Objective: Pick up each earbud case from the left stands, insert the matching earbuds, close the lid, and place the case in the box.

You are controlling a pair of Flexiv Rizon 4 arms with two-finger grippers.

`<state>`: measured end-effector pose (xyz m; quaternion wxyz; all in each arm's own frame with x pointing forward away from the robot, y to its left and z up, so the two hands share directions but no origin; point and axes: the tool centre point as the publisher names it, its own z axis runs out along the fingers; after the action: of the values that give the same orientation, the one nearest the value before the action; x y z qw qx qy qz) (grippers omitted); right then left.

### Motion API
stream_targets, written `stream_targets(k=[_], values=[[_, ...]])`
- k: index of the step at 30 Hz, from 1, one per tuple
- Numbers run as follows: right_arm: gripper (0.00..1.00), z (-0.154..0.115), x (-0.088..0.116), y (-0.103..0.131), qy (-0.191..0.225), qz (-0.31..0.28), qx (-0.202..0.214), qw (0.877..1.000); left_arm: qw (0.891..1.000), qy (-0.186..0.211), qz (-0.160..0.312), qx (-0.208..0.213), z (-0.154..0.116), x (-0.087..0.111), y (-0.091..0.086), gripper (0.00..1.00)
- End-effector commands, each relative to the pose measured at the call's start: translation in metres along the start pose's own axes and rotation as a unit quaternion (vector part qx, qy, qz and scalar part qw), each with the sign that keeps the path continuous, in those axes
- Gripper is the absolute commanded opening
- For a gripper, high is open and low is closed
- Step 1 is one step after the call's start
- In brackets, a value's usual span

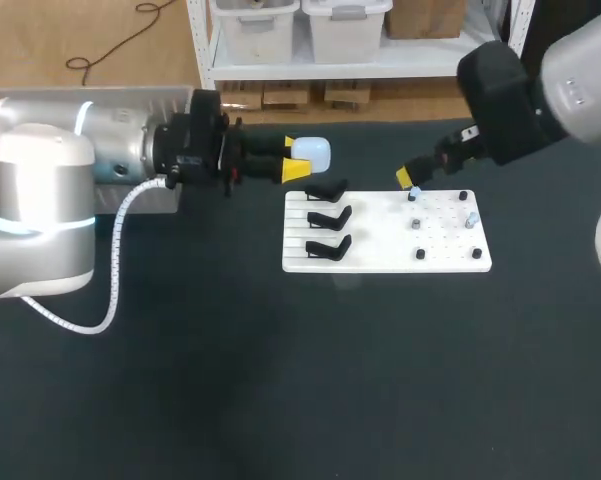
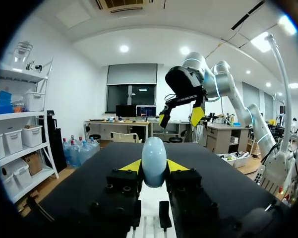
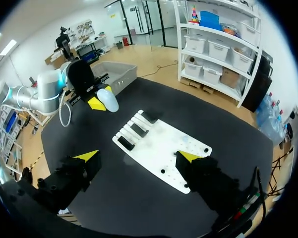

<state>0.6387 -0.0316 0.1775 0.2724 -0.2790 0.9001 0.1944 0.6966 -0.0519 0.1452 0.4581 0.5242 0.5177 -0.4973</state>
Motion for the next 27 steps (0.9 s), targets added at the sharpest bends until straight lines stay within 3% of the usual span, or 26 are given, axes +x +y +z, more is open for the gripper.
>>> stream_targets(k=[1,14,27], values=[[1.00,0.006,-0.001,0.008,0.001,-0.003,-0.002,1.000,1.000,0.001,0.001,0.001,0.001,0.002,0.002,0.00],[1.00,0.031,-0.027,0.037,0.013,-0.033,-0.032,0.999,1.000,0.003,0.011,-0.007,0.000,0.002,0.001,0.00],[1.00,0.064,-0.056,0.047,0.033,-0.024,-0.050,0.998,1.000,0.003,0.011,-0.007,0.000,0.002,0.001,0.00]])
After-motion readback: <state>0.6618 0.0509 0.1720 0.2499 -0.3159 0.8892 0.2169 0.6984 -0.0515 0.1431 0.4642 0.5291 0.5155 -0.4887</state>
